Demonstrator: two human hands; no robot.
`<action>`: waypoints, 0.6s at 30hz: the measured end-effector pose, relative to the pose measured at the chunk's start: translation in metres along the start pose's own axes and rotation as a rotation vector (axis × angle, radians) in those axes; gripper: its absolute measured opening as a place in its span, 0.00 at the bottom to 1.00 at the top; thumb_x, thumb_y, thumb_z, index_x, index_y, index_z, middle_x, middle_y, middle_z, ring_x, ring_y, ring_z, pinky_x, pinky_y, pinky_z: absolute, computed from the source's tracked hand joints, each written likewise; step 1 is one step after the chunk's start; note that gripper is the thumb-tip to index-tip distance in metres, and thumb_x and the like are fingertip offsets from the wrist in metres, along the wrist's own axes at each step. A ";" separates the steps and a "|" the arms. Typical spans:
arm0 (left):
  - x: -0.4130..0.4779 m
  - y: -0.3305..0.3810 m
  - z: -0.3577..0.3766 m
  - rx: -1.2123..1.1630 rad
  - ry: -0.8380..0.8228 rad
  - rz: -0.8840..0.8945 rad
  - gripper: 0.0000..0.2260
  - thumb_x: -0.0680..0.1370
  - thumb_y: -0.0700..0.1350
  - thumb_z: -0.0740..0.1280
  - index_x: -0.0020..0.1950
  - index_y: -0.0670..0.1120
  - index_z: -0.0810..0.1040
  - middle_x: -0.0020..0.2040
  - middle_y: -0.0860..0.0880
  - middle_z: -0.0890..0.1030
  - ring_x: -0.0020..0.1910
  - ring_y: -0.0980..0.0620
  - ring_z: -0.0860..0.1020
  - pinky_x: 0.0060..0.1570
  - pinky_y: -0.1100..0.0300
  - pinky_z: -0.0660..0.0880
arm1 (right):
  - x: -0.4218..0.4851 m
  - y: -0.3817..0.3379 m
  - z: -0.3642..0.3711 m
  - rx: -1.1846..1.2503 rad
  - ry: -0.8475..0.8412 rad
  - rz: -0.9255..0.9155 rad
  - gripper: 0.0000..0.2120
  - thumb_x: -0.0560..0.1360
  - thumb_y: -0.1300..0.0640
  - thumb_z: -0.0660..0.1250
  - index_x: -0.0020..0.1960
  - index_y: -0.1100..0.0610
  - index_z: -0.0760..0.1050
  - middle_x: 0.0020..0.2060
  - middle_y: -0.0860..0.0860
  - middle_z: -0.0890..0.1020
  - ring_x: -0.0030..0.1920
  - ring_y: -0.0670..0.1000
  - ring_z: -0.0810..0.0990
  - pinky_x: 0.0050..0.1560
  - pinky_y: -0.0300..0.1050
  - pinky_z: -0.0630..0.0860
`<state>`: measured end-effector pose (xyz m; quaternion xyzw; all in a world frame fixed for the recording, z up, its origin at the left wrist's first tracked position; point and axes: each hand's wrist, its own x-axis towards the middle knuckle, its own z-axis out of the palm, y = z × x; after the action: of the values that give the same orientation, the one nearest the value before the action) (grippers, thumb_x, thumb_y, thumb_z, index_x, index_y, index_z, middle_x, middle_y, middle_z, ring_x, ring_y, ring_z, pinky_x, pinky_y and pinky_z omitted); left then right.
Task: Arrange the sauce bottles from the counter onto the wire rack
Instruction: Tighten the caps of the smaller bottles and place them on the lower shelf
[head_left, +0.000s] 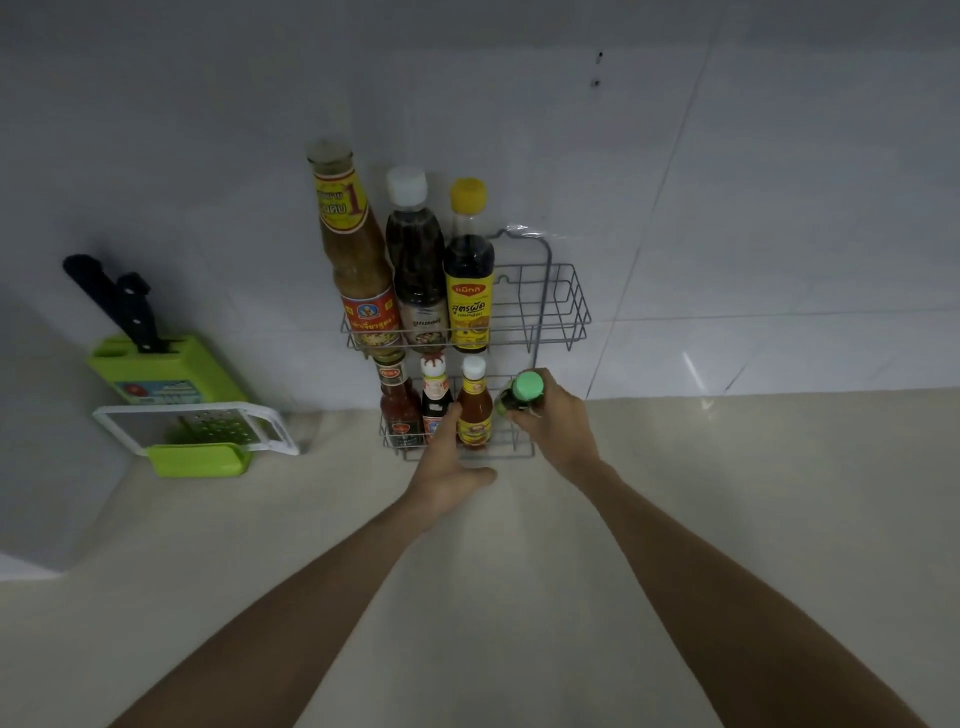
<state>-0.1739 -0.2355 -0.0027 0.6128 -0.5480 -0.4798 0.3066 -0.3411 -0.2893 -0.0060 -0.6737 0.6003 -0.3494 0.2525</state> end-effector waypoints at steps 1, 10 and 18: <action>0.002 -0.002 0.002 -0.004 0.021 0.008 0.45 0.68 0.36 0.75 0.79 0.48 0.52 0.76 0.50 0.64 0.74 0.51 0.64 0.71 0.56 0.64 | 0.007 0.002 0.003 -0.032 -0.032 0.007 0.18 0.68 0.54 0.75 0.54 0.57 0.72 0.45 0.54 0.83 0.46 0.57 0.80 0.42 0.45 0.73; 0.011 -0.020 0.014 -0.091 0.031 -0.023 0.47 0.67 0.37 0.76 0.79 0.49 0.53 0.76 0.52 0.63 0.74 0.53 0.63 0.73 0.57 0.61 | 0.032 0.015 0.012 -0.120 -0.271 0.093 0.26 0.69 0.53 0.74 0.63 0.57 0.69 0.53 0.58 0.82 0.54 0.60 0.79 0.50 0.50 0.75; 0.016 -0.029 0.017 -0.084 0.009 -0.038 0.47 0.68 0.36 0.76 0.79 0.50 0.52 0.76 0.56 0.60 0.75 0.54 0.60 0.72 0.58 0.60 | 0.028 0.022 0.020 -0.185 -0.342 0.106 0.26 0.70 0.53 0.73 0.64 0.57 0.68 0.55 0.59 0.81 0.56 0.62 0.77 0.50 0.50 0.73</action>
<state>-0.1798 -0.2421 -0.0390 0.6118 -0.5143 -0.5054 0.3252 -0.3385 -0.3219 -0.0305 -0.7111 0.6128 -0.1595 0.3057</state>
